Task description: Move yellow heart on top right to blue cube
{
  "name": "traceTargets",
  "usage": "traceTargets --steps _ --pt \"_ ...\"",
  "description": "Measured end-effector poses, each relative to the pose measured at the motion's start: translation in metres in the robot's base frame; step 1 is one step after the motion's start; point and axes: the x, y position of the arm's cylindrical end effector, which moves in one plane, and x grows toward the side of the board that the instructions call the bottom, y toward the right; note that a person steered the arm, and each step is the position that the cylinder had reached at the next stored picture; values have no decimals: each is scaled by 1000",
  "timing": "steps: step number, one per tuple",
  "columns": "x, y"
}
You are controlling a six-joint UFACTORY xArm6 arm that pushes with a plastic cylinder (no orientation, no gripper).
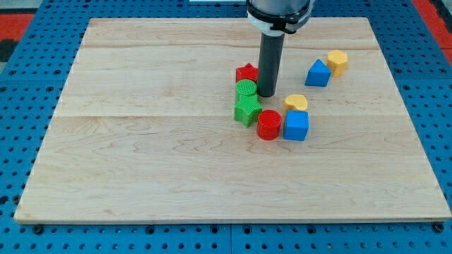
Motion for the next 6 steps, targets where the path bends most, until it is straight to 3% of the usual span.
traceTargets --steps 6 --pt "25 22"
